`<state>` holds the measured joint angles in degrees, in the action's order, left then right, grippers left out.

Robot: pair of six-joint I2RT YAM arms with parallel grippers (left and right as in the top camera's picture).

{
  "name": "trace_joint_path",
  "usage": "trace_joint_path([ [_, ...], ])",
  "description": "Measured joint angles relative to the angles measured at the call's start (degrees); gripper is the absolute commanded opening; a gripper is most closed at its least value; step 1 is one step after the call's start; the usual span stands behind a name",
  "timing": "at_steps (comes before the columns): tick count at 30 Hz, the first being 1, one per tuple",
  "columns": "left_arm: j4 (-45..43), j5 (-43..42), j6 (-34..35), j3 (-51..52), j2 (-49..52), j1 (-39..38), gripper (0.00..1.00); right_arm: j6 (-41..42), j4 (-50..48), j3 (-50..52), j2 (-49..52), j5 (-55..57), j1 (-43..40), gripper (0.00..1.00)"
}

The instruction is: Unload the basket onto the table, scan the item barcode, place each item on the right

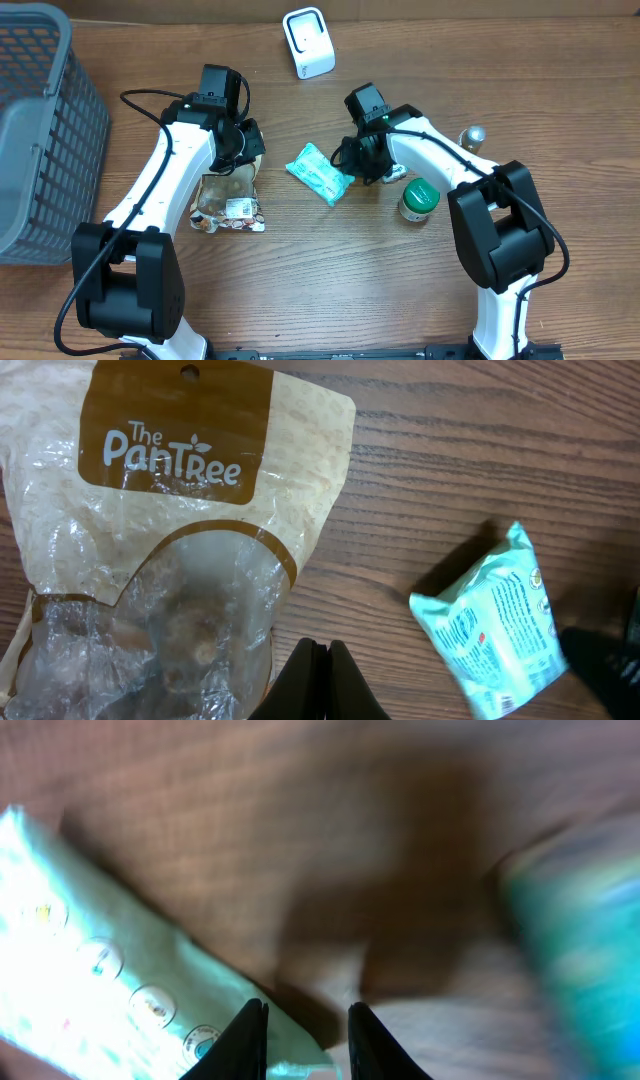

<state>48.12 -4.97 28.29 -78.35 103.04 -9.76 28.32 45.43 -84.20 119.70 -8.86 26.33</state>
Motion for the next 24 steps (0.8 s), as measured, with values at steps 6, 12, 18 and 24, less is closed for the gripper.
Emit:
trace_joint_path([
  [6, 0.0, 0.0, 0.0, 0.0, 0.0, 0.0, 0.04, 3.8, 0.3, 2.4, 0.0, -7.8, 4.7, 0.25],
  [12, 0.4, 0.0, -0.1, 0.0, 0.0, 0.0, 0.04, 5.4, 0.9, 2.4, 0.0, -11.7, 12.6, 0.29],
  [18, 1.8, -3.4, -2.3, 0.0, 0.0, 0.0, 0.04, 2.9, 10.6, -7.6, 0.1, -12.3, 5.7, 0.43],
  [24, 3.3, -6.4, -3.9, 0.0, 0.0, -0.6, 0.05, -3.4, 8.9, -11.7, -0.7, -12.1, -0.7, 0.44],
])
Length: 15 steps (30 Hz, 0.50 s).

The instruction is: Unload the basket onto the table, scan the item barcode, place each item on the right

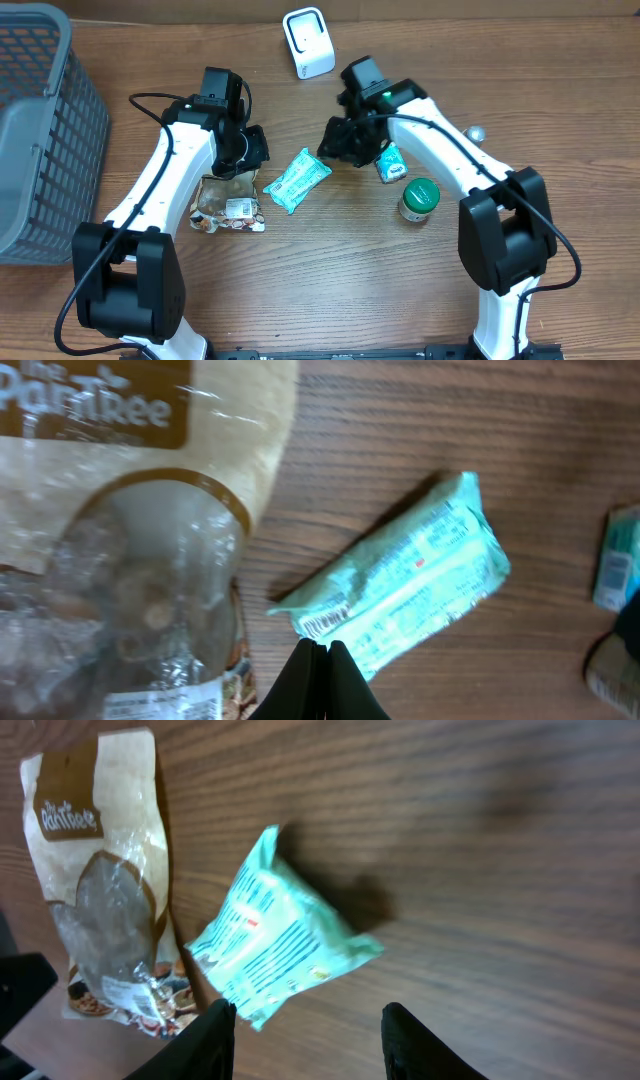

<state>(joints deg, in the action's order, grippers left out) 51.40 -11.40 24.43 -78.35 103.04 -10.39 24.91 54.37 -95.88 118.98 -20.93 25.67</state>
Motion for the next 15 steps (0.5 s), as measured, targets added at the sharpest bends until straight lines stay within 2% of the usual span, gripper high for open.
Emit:
trace_joint_path([
  [8, 0.5, -0.9, -0.9, 0.0, 1.3, -3.5, 0.06, -3.8, -5.1, 1.1, 1.2, -1.9, 0.4, 0.45],
  [15, -1.0, -1.1, -0.9, 0.0, 9.4, -4.2, 0.04, -6.8, -6.5, 1.7, 1.8, -3.2, 0.6, 0.51],
])
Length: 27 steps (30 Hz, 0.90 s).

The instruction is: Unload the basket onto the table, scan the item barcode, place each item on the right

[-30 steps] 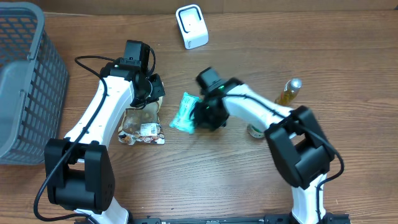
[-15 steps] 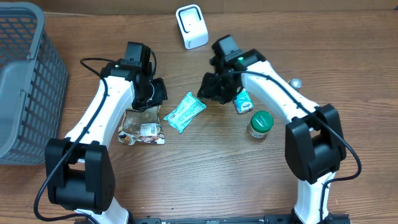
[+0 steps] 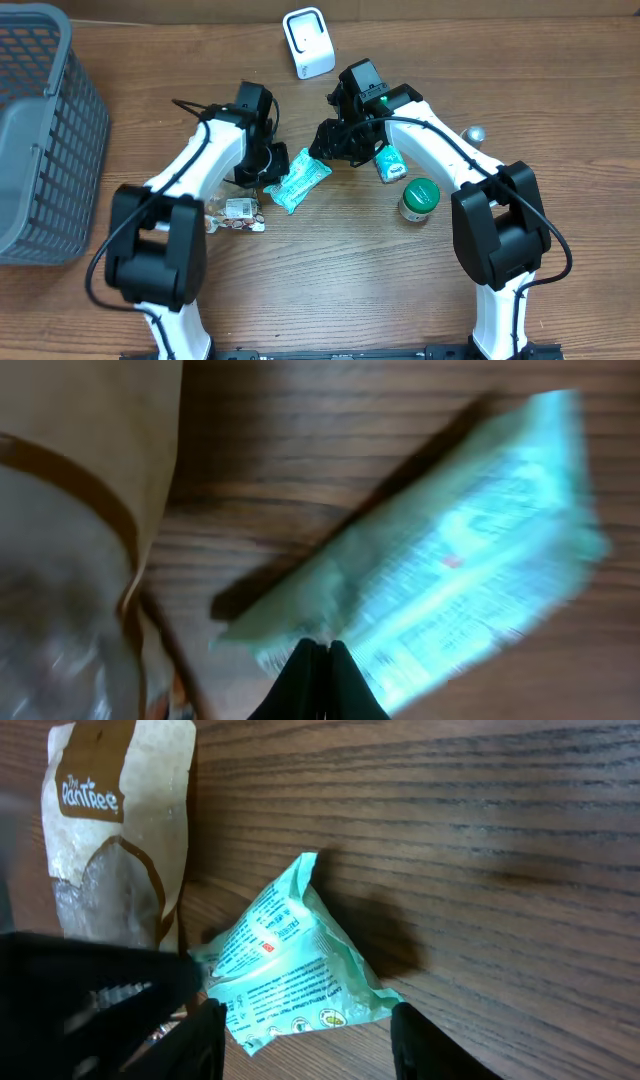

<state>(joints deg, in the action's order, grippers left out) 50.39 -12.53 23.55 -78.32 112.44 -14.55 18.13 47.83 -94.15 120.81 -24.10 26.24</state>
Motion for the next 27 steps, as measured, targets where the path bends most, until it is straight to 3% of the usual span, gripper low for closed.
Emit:
trace_joint_path([
  [16, 1.7, -0.5, -2.8, -4.6, 3.2, 0.0, 0.04, -2.5, 2.2, -0.6, 3.7, -0.3, 0.0, 0.5],
  [18, 3.8, -0.6, -2.8, -7.2, 3.2, 0.0, 0.04, -2.8, 2.6, -1.5, 3.7, -0.6, 0.0, 0.4],
  [19, 5.1, -0.6, -2.8, -8.8, 3.2, 0.0, 0.04, -2.8, 2.7, -1.9, 3.7, -0.6, 0.0, 0.25],
  [21, 7.0, -0.6, -2.8, -11.0, 3.2, 0.0, 0.04, -3.0, 2.9, -2.6, 3.6, -1.2, 0.0, 0.07],
  [27, 9.2, -0.6, -3.9, -11.2, 3.2, 0.0, 0.04, -1.2, 5.3, -3.0, 3.5, -8.1, 0.1, 0.04],
])
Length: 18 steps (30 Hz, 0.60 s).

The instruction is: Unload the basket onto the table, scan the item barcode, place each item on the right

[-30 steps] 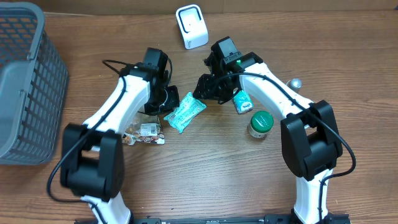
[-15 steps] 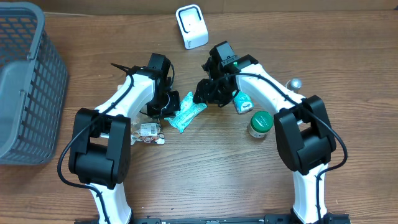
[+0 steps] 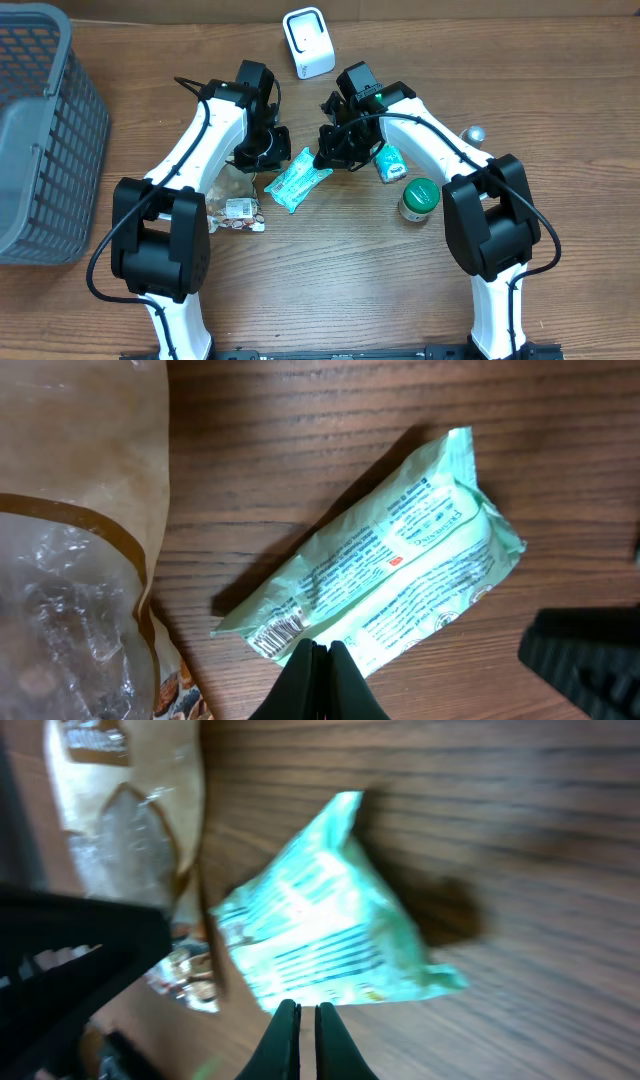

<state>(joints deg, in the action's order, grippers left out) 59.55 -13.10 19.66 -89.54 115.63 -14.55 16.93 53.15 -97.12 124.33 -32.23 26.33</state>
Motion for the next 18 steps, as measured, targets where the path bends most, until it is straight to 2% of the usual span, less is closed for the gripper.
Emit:
trace_joint_path([
  [12, -6.6, -4.5, -2.1, 3.0, 3.0, 0.0, 0.04, 5.0, -5.1, 4.4, 0.0, -3.0, 3.7, 0.04],
  [18, -8.5, -5.4, -2.1, 3.0, 5.3, 0.0, 0.04, 8.8, -9.2, 6.7, 0.0, 0.9, 5.3, 0.04],
])
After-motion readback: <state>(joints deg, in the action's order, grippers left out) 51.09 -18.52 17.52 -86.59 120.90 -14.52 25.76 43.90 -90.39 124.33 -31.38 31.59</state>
